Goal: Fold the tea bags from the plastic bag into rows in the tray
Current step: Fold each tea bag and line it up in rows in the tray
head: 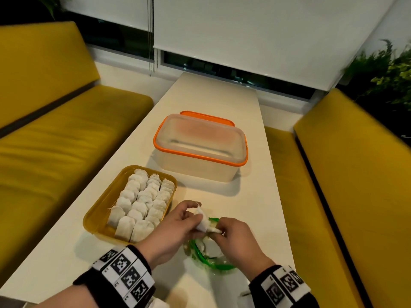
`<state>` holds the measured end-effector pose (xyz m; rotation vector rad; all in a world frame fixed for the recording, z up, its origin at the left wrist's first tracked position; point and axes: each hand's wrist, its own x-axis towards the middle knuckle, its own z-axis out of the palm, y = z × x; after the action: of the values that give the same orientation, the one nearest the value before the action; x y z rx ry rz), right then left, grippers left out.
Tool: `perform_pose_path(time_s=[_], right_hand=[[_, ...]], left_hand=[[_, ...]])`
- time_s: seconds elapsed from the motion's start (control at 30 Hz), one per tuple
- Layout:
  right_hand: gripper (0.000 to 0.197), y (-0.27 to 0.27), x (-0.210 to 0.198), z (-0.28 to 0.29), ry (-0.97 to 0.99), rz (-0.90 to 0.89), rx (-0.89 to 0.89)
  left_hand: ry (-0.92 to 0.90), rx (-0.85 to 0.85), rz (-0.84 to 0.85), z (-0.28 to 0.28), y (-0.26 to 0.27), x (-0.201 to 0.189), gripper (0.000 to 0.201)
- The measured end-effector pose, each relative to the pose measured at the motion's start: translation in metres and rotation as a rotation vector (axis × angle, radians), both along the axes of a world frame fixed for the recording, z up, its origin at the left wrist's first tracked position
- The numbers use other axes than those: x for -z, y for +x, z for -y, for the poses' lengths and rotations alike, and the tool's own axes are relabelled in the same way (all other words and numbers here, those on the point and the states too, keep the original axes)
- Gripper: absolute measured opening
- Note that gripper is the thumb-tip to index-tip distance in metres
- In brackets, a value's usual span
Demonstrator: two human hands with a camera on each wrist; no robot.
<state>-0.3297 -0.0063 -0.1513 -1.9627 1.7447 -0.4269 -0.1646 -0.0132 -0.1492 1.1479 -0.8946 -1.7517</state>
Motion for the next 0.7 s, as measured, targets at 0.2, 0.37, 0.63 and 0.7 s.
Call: perform_pose_path(time_s=[0.2,0.37,0.63,0.7], right_hand=[[0.029,-0.021,-0.014,-0.015,0.204,0.671,0.295],[0.006,-0.018,-0.03,-0.029,0.344,1.093,0.31],[0.024,0.013,-0.052,-0.035,0.18,0.936,0.183],[0.035,0.019,-0.056,-0.036,0.12,0.902,0.177]], left_hand=[[-0.145,-0.051,0.179,0.001,0.002,0.0,0.034],[-0.259,0.081,0.201,-0.006,-0.001,-0.007,0.019],[-0.292,0.078,0.147,-0.012,0.008,-0.027,0.006],[-0.239,0.025,0.123,-0.012,0.013,-0.029,0.008]])
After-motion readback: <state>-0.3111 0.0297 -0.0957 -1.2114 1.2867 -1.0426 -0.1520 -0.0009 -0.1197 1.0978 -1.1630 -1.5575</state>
